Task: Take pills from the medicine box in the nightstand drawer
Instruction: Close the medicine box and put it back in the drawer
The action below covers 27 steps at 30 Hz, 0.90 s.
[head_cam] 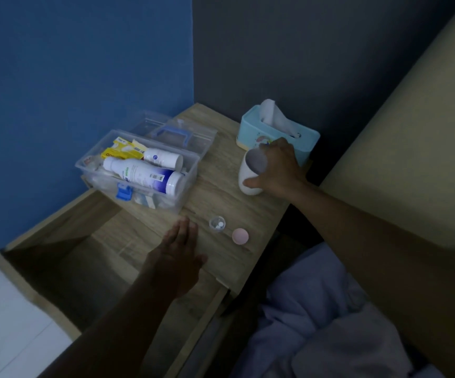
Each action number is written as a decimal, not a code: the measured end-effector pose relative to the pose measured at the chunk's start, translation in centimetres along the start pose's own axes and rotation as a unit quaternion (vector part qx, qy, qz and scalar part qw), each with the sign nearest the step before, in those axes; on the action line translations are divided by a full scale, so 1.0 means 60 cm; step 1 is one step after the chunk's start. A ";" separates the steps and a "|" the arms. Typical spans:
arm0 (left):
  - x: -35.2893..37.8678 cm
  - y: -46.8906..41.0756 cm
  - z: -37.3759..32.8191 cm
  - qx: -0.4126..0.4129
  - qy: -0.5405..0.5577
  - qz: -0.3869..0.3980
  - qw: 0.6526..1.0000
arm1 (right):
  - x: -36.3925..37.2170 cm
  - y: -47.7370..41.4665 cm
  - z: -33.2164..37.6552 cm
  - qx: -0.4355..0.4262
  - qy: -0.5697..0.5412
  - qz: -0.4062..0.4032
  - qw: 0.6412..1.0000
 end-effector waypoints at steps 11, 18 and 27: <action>-0.003 0.001 0.003 -0.010 0.052 0.025 0.998 | 0.038 0.052 0.026 -0.022 0.009 0.040 0.999; -0.002 -0.001 0.005 -0.006 0.068 0.028 0.997 | 0.050 0.055 0.028 -0.003 -0.011 0.035 0.999; -0.042 0.083 0.092 -0.101 0.302 -0.136 0.938 | 0.008 0.033 0.124 -0.097 -0.119 0.006 0.988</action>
Point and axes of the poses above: each hand's wrist, its own y-axis away from the middle knuckle, its own x-axis out of the palm, z = x × y, the point moved 8 cm from there along -y, towards the middle knuckle, and after that the axes turned 6 degrees about z, right-handed, at the moved point
